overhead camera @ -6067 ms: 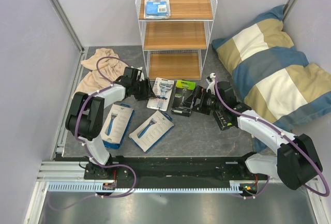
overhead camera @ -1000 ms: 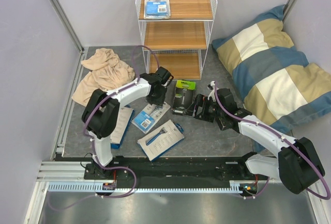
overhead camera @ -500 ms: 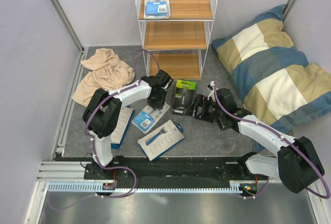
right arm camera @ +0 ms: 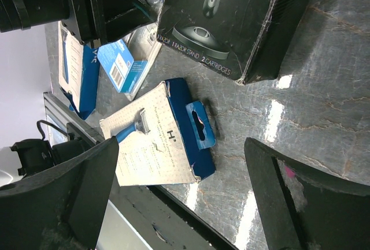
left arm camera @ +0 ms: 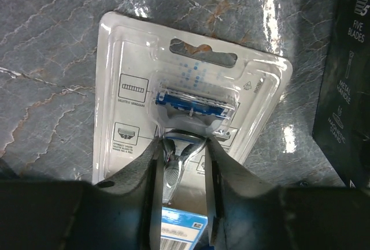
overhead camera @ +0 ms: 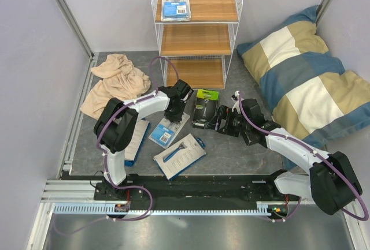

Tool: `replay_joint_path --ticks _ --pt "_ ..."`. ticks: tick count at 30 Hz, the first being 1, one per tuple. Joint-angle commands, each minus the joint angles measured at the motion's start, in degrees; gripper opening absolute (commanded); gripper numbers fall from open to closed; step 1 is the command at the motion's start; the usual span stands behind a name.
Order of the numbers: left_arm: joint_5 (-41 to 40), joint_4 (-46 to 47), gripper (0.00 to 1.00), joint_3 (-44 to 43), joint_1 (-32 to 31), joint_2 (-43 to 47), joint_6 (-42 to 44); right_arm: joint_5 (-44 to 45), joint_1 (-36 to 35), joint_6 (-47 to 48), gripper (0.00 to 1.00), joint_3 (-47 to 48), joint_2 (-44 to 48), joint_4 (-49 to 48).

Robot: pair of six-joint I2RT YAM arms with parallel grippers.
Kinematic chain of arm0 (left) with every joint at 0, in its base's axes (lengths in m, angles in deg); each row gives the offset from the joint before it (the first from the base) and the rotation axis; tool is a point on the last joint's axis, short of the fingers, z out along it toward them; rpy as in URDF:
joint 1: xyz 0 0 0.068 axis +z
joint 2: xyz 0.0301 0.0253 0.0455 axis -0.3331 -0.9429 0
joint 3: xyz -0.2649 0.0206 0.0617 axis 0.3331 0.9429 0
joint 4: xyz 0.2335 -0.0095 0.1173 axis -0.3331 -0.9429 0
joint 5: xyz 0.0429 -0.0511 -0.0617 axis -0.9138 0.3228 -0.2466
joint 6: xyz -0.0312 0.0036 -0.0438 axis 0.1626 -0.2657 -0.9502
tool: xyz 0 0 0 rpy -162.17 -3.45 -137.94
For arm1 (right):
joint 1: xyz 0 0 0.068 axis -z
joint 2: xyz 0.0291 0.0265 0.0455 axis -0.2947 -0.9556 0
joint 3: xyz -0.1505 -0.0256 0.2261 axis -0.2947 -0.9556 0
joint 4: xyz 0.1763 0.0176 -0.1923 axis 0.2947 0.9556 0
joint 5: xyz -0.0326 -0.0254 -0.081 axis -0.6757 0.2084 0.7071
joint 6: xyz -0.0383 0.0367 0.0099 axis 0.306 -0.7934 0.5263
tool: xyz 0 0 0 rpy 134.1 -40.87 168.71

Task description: Place and organize the shaving razors onto the shelf

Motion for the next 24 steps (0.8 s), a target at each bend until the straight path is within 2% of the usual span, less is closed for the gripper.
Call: replay_joint_path --ticks 1,3,4,5,24 --pt "-1.21 1.13 0.19 1.81 0.55 -3.28 1.31 0.27 -0.24 0.77 0.98 1.97 -0.18 -0.63" --pt "-1.13 1.22 0.13 1.89 0.55 -3.37 1.22 0.36 -0.16 0.77 0.98 2.06 0.0 -0.54" --pt "-1.3 1.13 0.03 1.63 0.55 -3.46 1.31 0.36 -0.16 0.77 0.98 2.06 0.0 -0.54" --pt "-1.48 1.13 0.02 1.63 0.63 -3.46 1.31 0.36 -0.16 0.77 0.98 2.15 0.17 -0.54" --pt "-4.47 -1.15 0.02 -2.5 2.92 8.4 0.7 0.18 -0.16 1.21 0.98 6.1 -0.53 -0.71"
